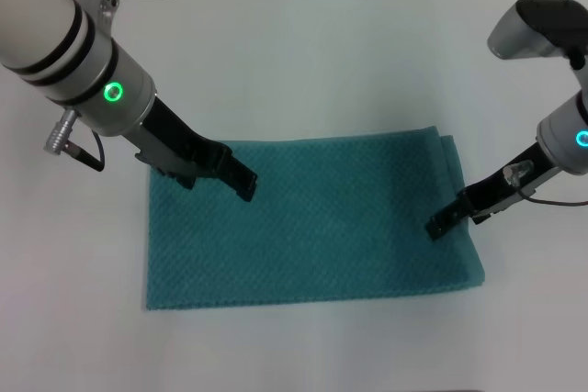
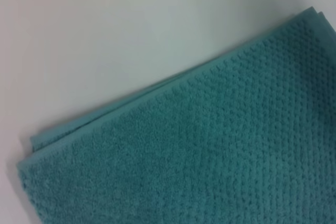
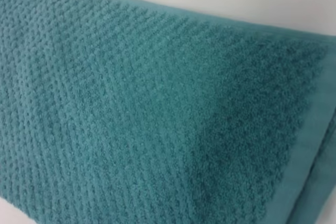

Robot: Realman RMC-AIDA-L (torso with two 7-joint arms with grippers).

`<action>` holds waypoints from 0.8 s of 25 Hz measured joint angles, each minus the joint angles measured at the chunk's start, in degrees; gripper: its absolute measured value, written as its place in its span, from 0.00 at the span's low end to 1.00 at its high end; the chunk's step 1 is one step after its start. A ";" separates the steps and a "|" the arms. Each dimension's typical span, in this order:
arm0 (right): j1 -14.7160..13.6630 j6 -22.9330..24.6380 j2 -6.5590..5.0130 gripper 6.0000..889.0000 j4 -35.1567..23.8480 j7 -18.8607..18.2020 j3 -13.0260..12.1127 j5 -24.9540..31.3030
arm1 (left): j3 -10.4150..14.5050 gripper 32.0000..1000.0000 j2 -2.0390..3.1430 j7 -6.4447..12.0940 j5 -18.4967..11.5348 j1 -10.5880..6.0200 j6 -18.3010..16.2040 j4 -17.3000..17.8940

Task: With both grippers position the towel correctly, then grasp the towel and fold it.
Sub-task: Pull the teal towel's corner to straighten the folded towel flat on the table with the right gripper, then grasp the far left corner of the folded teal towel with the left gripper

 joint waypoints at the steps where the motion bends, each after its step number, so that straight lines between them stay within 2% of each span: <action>1: -0.03 -0.24 0.00 0.84 -0.17 0.04 0.00 -0.01 | 0.00 0.86 0.01 0.00 0.00 0.00 0.00 0.00; 6: -0.10 -0.88 -0.01 0.97 -0.39 0.39 0.03 -0.03 | -0.05 0.86 0.02 0.00 -0.02 0.02 0.00 0.00; 12: -0.28 -2.30 -0.01 0.96 -1.66 0.87 0.07 -1.29 | -0.07 0.86 0.02 0.06 -0.04 0.24 0.00 0.02; 20: -2.27 -6.87 -0.01 0.96 -10.93 2.17 0.03 -3.02 | -0.02 0.86 0.03 0.09 -0.03 0.36 0.03 0.02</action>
